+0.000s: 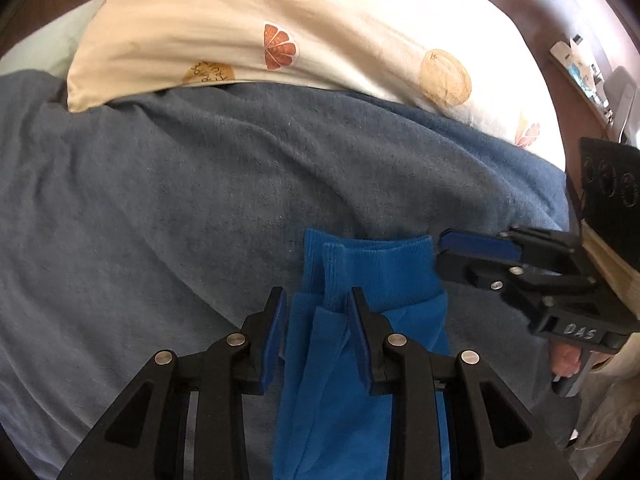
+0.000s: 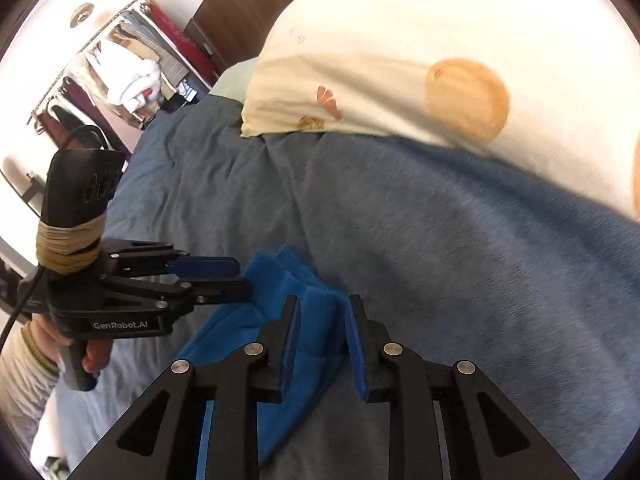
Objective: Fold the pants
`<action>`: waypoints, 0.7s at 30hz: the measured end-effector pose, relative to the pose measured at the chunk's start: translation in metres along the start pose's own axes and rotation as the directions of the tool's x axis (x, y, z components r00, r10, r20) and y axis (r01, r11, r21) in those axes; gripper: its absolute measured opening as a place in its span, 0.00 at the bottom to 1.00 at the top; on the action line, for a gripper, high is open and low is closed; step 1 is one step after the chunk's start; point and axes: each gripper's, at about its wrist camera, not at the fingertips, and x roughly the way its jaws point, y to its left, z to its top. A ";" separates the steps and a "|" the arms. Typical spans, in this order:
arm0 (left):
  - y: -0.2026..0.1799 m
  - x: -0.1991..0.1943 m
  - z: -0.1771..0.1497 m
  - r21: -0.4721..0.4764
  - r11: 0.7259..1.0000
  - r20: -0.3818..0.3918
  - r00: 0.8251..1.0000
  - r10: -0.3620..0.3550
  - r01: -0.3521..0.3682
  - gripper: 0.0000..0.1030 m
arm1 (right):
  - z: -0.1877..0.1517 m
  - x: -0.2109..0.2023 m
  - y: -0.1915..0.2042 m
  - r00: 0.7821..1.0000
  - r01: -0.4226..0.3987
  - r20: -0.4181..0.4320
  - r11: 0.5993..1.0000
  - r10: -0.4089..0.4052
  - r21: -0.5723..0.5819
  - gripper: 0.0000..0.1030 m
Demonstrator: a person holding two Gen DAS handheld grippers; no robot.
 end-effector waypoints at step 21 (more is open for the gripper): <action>-0.010 0.026 0.019 0.006 0.999 0.035 0.998 0.047 -0.047 0.11 | -0.008 0.013 -0.009 0.997 0.074 -0.042 0.994 -0.071 0.078 0.08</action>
